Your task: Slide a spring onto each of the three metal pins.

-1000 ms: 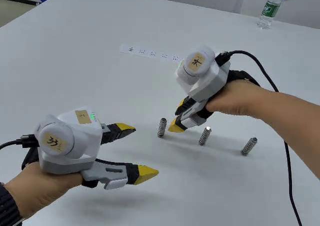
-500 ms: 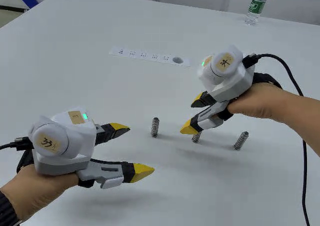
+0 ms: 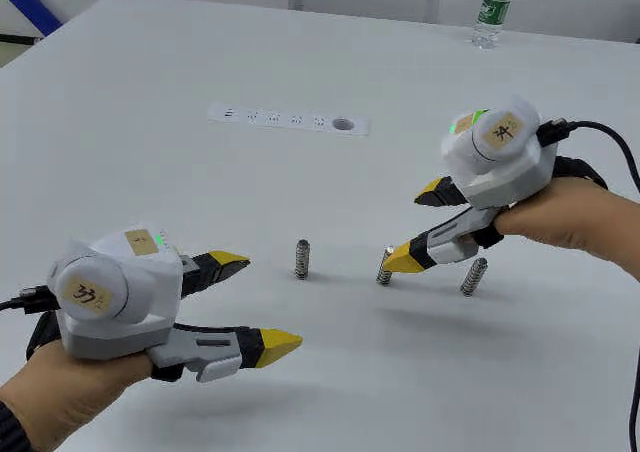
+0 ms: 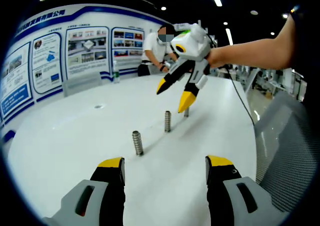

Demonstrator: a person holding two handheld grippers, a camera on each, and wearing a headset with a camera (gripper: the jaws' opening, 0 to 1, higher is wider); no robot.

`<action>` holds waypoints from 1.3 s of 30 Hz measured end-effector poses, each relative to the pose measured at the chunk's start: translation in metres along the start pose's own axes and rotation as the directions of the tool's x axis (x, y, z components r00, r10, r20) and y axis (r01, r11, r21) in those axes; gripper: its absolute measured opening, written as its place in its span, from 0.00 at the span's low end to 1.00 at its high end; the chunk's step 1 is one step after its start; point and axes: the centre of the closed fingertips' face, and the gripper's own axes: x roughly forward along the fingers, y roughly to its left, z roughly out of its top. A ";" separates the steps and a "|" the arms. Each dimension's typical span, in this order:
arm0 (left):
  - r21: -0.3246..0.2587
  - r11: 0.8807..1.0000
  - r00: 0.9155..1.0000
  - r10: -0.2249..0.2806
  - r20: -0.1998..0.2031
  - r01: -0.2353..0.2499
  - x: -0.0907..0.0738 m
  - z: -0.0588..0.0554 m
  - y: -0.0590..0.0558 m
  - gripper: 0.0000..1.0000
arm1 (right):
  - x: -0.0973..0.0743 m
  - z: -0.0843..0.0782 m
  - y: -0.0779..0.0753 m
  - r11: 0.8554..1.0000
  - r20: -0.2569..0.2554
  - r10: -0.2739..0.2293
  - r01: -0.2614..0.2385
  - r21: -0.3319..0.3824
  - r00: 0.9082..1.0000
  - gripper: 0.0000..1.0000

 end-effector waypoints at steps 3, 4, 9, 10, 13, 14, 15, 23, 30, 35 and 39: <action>0.000 1.000 1.000 0.002 -0.002 -0.002 0.000 0.000 0.001 0.67 | -0.009 -0.006 -0.005 1.000 0.019 -0.019 0.018 0.024 1.000 0.68; 0.002 1.000 1.000 0.003 -0.003 -0.003 0.000 0.000 0.001 0.67 | -0.012 -0.007 -0.006 0.999 0.030 -0.024 0.022 0.038 0.999 0.68; 0.000 1.000 1.000 0.006 -0.002 -0.006 -0.001 0.002 0.002 0.67 | -0.030 -0.017 -0.012 0.997 0.049 -0.057 0.054 0.061 0.997 0.69; 0.000 1.000 1.000 0.007 -0.002 -0.007 -0.001 0.003 0.001 0.67 | -0.034 -0.020 -0.013 0.996 0.055 -0.065 0.061 0.064 0.996 0.69; 0.000 1.000 1.000 0.006 -0.005 -0.006 -0.001 0.003 0.001 0.67 | -0.043 -0.027 -0.015 0.994 0.063 -0.082 0.077 0.079 0.995 0.70; 0.002 1.000 1.000 0.006 -0.006 -0.006 -0.001 0.003 0.001 0.67 | -0.045 -0.030 -0.016 0.993 0.066 -0.087 0.081 0.086 0.994 0.70; 0.002 1.000 1.000 0.006 -0.006 -0.006 -0.001 0.003 0.001 0.68 | -0.047 -0.032 -0.016 0.992 0.070 -0.092 0.085 0.091 0.993 0.70; 0.003 1.000 1.000 0.009 -0.004 -0.009 -0.005 0.006 0.001 0.68 | -0.065 -0.050 -0.005 0.988 0.104 -0.117 0.105 0.109 0.988 0.71; 0.001 1.000 1.000 0.016 0.001 -0.016 -0.009 0.007 -0.001 0.69 | -0.080 -0.067 0.007 0.981 0.138 -0.147 0.127 0.147 0.980 0.71; 0.002 1.000 1.000 0.017 0.004 -0.017 -0.010 0.007 -0.002 0.69 | -0.088 -0.075 0.016 0.975 0.169 -0.166 0.136 0.176 0.972 0.72; 0.001 1.000 1.000 0.017 0.007 -0.017 -0.010 0.008 -0.004 0.69 | -0.092 -0.078 0.022 0.969 0.191 -0.187 0.149 0.197 0.964 0.73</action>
